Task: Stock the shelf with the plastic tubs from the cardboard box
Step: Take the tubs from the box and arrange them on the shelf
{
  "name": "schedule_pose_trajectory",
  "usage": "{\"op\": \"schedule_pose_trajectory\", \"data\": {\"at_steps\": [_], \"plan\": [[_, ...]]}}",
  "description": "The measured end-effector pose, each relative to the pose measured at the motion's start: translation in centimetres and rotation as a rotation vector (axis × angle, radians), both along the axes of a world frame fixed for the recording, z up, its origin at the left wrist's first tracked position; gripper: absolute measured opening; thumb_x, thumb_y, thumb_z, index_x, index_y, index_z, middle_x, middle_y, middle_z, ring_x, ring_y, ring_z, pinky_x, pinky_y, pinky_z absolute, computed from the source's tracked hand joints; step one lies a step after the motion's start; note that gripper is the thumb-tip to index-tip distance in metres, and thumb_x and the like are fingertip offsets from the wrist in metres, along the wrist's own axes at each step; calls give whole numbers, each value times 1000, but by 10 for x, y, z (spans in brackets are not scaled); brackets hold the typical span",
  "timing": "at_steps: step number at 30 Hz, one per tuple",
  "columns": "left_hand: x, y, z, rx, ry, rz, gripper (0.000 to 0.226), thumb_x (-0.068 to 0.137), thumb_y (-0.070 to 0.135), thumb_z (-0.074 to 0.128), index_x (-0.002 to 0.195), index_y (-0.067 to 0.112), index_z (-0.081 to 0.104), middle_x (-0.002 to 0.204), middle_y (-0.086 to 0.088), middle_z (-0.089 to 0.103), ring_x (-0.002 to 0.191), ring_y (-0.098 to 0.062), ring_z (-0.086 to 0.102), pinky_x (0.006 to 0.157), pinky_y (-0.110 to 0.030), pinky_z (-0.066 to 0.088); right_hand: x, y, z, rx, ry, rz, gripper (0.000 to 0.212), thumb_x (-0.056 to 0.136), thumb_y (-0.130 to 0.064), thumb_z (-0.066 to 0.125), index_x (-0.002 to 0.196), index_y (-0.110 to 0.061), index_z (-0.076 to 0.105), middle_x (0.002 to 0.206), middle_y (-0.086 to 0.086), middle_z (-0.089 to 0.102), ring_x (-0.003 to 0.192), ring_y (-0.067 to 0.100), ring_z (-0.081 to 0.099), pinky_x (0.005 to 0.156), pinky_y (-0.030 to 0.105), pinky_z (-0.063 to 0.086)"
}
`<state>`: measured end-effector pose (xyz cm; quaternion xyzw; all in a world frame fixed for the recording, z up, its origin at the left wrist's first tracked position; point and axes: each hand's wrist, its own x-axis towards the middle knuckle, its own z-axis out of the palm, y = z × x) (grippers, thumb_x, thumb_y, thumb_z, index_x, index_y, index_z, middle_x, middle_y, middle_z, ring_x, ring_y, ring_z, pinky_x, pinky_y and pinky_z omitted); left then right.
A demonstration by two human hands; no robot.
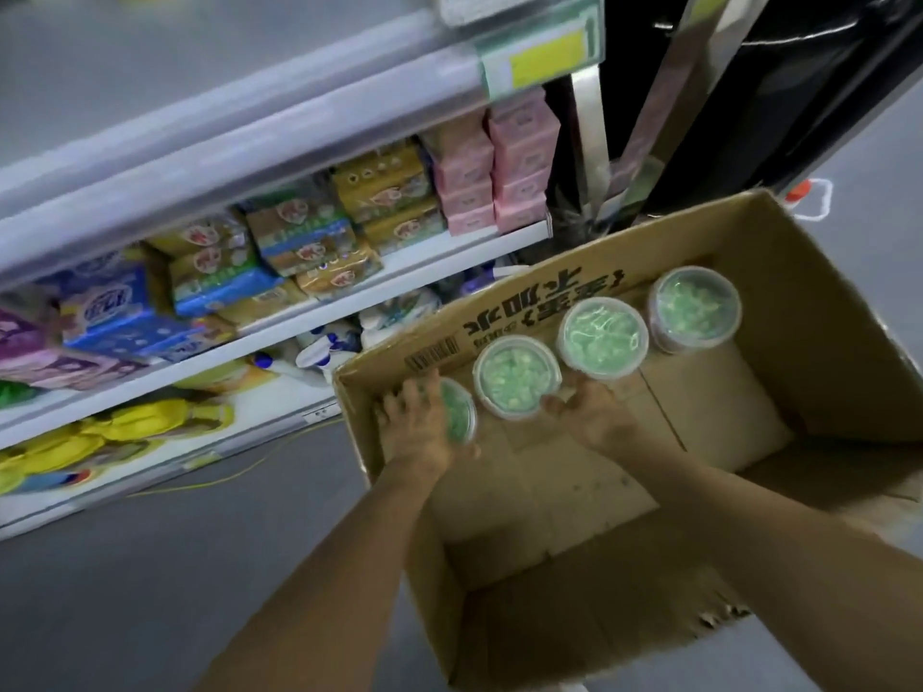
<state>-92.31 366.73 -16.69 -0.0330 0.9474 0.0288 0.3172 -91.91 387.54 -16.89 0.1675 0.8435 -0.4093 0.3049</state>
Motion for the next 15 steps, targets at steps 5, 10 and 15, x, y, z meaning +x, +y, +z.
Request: {"op": "schedule_pose_trajectory", "data": {"at_steps": [5, 10, 15], "plan": [[1, -4, -20, -43, -20, -15, 138, 57, 60, 82, 150, 24, -13, 144, -13, 7, 127, -36, 30, 109, -48, 31, -9, -9, -31, -81, -128, -272, 40, 95, -34, 54, 130, -13, 50, 115, 7, 58, 102, 23, 58, 69, 28, 47], [5, 1, -30, -204, 37, -63, 138, 56, 72, 73, 149, 18, -14, 141, -17, 16, 120, -33, 36, 105, -45, 33, -16, -18, -40, -88, -289, -400, 37, 96, -39, 52, 117, -9, 56, 104, 15, 66, 92, 30, 66, 68, 38, 56], [5, 2, -27, -203, 29, -48, 131, 56, 78, 66, 149, 18, -5, 133, -17, 26, 118, -33, 37, 104, -43, 33, -15, -19, -32, -65, -249, -425, 32, 97, -33, 50, 107, -4, 60, 102, 19, 68, 93, 33, 66, 68, 37, 53]]}}
